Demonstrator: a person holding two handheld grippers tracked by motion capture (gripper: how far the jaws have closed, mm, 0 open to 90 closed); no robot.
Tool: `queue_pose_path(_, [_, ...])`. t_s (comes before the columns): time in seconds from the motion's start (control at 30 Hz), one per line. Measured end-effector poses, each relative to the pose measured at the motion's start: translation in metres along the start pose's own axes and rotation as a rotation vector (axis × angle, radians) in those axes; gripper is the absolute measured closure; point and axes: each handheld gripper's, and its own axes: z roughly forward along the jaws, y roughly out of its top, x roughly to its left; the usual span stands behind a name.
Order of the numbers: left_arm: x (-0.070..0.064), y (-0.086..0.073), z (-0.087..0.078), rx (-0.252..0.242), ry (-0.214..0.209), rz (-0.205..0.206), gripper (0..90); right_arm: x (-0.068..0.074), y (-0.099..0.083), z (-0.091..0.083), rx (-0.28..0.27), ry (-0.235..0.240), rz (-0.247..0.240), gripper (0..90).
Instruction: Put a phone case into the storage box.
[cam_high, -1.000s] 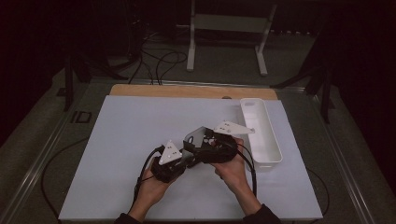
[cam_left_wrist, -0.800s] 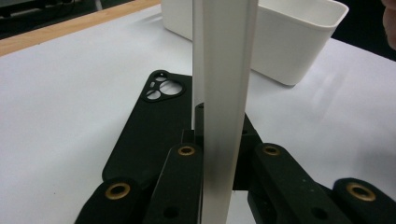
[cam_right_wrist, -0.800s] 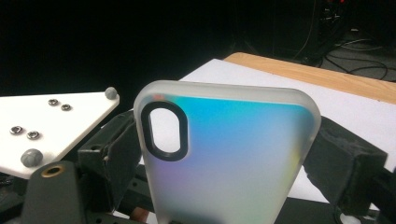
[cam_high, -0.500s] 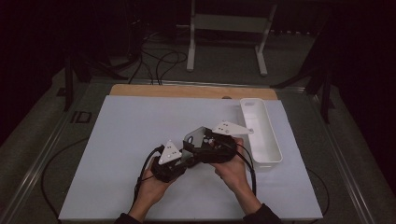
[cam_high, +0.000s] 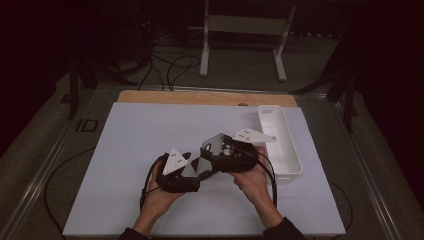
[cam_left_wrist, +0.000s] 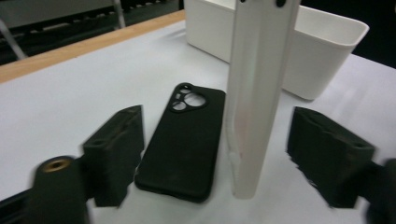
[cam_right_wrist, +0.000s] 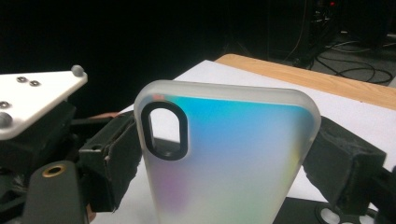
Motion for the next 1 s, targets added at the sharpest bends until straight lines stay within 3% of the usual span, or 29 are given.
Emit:
queue_pose_path(0.53, [0.013,0.004,-0.017,-0.043,0.033,-0.015,5.7,-0.01,0.005,-0.005,-0.002,-0.032,-0.009,17.4])
queue_pose_path(0.63, [0.016,0.004,-0.021,-0.059,0.019,-0.016,2.2,-0.012,0.008,-0.006,-0.003,-0.042,-0.015,17.3])
queue_pose_path(1.0, [0.027,0.003,-0.033,-0.103,0.068,0.0,0.2,-0.027,0.015,-0.01,-0.017,-0.079,-0.009,17.3])
